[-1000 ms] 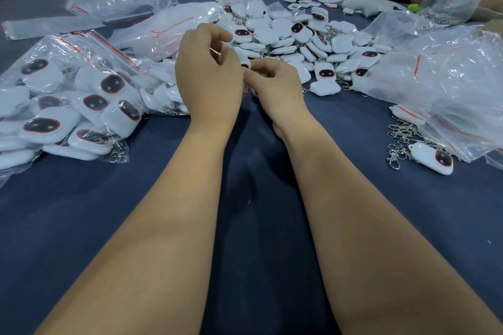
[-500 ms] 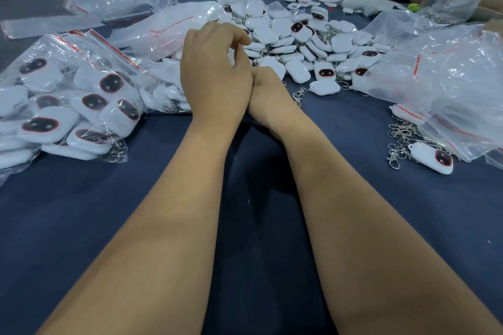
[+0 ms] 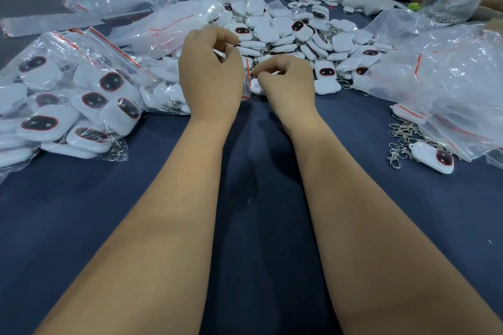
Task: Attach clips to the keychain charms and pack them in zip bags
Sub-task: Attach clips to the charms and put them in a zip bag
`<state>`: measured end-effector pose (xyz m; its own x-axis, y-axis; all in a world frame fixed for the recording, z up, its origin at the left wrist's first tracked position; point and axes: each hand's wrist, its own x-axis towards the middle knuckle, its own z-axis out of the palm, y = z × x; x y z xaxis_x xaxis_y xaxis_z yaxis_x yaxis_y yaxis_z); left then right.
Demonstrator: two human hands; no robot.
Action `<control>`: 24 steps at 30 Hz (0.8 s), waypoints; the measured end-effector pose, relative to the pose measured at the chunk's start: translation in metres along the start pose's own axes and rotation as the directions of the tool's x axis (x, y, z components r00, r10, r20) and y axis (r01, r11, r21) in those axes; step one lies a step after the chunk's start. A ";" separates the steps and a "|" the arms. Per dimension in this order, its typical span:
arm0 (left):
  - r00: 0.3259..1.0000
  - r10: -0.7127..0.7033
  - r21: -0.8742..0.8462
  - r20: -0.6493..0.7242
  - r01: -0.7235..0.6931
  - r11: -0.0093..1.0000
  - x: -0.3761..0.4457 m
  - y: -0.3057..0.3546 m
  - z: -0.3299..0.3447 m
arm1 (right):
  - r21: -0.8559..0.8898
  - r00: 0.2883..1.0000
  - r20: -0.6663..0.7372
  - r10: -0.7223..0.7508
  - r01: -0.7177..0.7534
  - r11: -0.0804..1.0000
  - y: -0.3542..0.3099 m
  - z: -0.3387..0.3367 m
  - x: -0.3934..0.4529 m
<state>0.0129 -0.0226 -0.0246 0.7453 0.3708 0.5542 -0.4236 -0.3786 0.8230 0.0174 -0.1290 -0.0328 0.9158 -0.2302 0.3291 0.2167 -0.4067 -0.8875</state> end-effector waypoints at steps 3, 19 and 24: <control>1.000 -0.005 -0.035 -0.018 0.004 0.999 0.001 -0.001 -0.001 | -0.198 0.980 0.195 -0.046 0.085 0.976 -0.003 0.007 -0.006; 0.978 -0.011 -0.312 0.210 0.078 0.947 -0.006 0.009 0.008 | -0.489 0.990 0.070 0.122 -0.073 0.869 0.009 0.004 0.004; 0.865 -0.243 -0.448 0.439 0.445 0.775 -0.006 0.010 0.016 | -0.416 0.995 0.004 0.103 -0.092 0.905 0.010 0.004 0.006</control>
<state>0.0122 -0.0426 -0.0219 0.9737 0.0399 0.2244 -0.2272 0.2517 0.9408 0.0268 -0.1314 -0.0410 0.9347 -0.2670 0.2346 -0.0287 -0.7147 -0.6988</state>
